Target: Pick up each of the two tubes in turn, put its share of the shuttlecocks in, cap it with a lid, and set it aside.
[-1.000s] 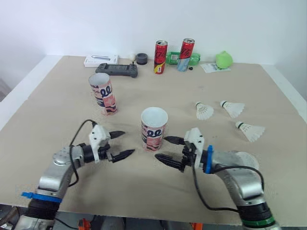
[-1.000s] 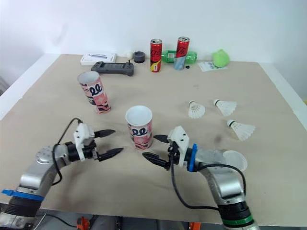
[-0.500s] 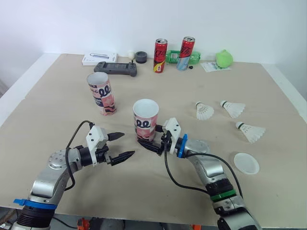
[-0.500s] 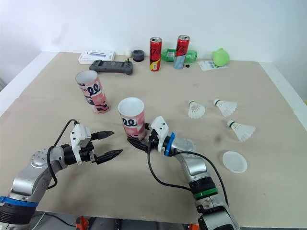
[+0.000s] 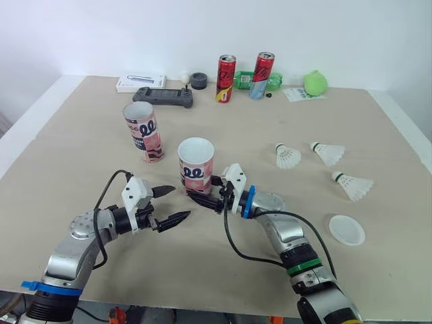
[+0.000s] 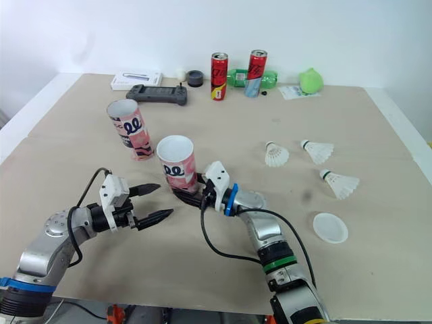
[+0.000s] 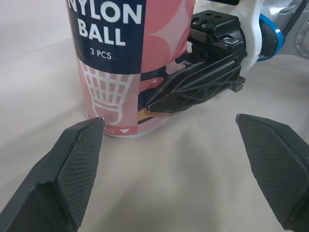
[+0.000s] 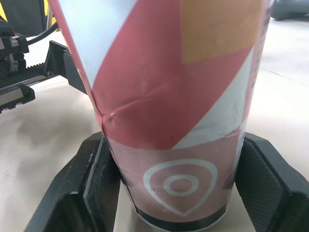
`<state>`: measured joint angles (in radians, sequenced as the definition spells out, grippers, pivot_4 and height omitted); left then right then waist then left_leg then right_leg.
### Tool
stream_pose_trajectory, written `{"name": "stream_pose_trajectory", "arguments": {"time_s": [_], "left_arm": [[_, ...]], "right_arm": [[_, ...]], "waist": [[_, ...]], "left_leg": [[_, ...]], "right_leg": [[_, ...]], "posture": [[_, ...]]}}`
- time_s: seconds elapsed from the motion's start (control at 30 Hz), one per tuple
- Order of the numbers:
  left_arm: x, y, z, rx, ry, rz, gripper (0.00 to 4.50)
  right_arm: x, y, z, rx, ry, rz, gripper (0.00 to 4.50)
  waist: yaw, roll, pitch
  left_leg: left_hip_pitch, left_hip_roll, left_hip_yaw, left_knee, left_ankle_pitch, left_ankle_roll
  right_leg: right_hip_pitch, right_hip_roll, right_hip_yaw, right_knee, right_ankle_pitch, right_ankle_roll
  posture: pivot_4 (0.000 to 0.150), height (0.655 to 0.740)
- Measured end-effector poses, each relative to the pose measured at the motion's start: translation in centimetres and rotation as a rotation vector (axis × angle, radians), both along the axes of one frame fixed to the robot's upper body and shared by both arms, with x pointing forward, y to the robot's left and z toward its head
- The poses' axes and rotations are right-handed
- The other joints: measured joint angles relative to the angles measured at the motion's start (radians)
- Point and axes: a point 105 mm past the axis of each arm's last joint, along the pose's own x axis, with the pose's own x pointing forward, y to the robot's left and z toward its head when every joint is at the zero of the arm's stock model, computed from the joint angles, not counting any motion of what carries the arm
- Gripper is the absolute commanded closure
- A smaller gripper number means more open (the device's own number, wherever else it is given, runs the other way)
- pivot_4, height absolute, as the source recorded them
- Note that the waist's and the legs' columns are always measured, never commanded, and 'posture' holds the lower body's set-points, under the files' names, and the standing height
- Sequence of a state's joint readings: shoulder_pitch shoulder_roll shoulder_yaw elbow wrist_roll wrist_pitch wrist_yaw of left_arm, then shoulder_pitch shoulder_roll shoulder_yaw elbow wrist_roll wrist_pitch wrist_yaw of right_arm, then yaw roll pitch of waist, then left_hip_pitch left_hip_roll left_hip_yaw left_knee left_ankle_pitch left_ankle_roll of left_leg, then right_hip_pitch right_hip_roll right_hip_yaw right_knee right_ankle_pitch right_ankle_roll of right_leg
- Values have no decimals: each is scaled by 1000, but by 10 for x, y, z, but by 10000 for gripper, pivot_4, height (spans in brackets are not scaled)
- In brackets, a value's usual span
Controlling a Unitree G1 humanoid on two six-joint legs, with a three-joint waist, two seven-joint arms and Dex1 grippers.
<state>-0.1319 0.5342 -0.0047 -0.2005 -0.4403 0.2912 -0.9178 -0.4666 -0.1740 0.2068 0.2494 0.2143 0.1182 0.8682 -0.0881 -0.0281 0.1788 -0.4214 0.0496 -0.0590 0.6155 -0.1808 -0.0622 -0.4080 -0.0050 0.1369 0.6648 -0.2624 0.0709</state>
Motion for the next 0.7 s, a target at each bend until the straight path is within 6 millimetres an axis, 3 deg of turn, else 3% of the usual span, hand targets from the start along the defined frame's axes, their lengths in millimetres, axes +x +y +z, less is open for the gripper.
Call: {"name": "stream_pose_trajectory", "arguments": {"time_s": [0.13, 0.27, 0.3, 0.33, 0.4, 0.53, 0.63, 0.7], "left_arm": [[8, -4, 11, -16, -24, 3, 0], [19, -25, 33, -65, -77, -43, 0], [25, -41, 44, -106, -105, -73, 0], [25, -43, 46, -112, -110, -79, 0], [30, -65, 54, -149, -117, -132, 0], [30, -120, 60, -209, -100, -267, 0], [25, -158, 64, -245, -91, -353, 0], [22, -171, 65, -255, -91, -387, 0]], "right_arm": [[-13, -24, 13, 16, 5, -41, 11382], [-21, -74, 54, 116, -43, -228, 11382], [-25, -101, 69, 148, -67, -336, 11382], [-25, -106, 72, 153, -73, -356, 11382], [-32, -139, 79, 154, -83, -493, 11382], [-44, -232, 92, 215, -118, -884, 11382], [-69, -314, 102, 266, -188, -1211, 11382], [-84, -347, 94, 293, -183, -1348, 11382]], "waist": [[13, 1, 1], [26, 1, 1], [34, 0, 1], [36, 0, 1], [40, 0, 1], [43, 0, 1], [43, 0, 1], [37, 1, 1]], "left_leg": [[-2, -1, -1, 1, 0, 0], [-3, -2, -3, 2, 0, 0], [-3, -3, -3, 3, 0, 0], [-3, -3, -3, 3, 0, 0], [-3, -3, -3, 3, 0, 0], [-3, -4, -2, 3, 0, 0], [-3, -5, -2, 3, -1, 1], [-1, -4, -1, 3, -2, 3]], "right_leg": [[0, -1, 0, 0, 0, 0], [1, -1, -1, 0, 0, 1], [1, -2, -1, 0, 0, 1], [1, -2, -1, -1, 0, 2], [1, -1, -1, -1, 0, 2], [2, -2, 0, -1, 1, 2], [2, -2, 0, -1, 0, 2], [2, -2, 1, -1, -1, 2]], "posture": [[1500, 7400], [1500, 7400], [1500, 7400], [1500, 7400], [1500, 7400], [1500, 7400], [1500, 7400], [1500, 7400]]}}
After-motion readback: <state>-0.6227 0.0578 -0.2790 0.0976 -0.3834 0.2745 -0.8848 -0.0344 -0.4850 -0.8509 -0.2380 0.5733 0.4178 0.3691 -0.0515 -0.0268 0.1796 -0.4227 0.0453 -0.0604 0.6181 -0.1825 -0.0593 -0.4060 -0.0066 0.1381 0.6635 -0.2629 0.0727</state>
